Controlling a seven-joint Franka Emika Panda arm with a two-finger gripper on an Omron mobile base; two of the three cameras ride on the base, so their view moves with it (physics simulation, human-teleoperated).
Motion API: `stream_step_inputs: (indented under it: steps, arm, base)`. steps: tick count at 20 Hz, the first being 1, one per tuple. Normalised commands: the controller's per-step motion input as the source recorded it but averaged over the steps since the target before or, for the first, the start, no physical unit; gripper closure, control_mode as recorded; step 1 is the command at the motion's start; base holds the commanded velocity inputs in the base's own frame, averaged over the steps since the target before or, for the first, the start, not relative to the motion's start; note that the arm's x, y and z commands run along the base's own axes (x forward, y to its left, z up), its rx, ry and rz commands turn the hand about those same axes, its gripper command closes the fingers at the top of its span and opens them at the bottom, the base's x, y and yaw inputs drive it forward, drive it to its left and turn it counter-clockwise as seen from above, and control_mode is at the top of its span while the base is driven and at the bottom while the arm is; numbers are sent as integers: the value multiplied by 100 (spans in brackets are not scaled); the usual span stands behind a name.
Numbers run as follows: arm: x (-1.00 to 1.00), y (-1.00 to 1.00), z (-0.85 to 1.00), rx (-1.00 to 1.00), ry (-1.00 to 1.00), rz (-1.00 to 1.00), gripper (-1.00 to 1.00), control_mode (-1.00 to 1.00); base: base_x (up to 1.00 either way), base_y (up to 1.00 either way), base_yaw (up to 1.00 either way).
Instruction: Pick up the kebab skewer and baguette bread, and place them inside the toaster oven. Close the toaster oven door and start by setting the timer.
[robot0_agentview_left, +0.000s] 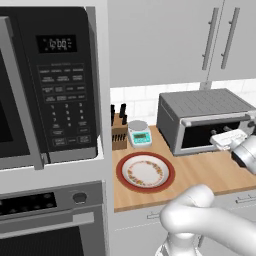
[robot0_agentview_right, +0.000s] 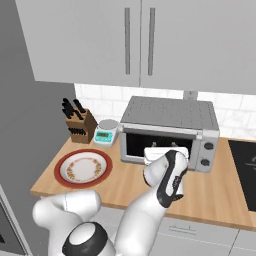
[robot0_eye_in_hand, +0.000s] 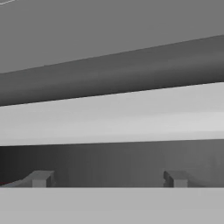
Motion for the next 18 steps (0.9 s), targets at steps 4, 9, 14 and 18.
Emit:
stream_step_inputs:
  steps: [4, 9, 14, 18]
  arm:
    - [28, 0, -12, 0, 0, 0, -100, -100]
    - [4, -7, -9, 0, 0, 0, -100, -100]
    - [-70, -33, 2, 0, 0, 0, -100, -100]
    - [-87, -57, 25, -1, 0, 0, -100, -100]
  base:
    - [0, 0, 0]
    - [0, 0, 0]
    - [0, 0, 0]
    - [0, 0, 0]
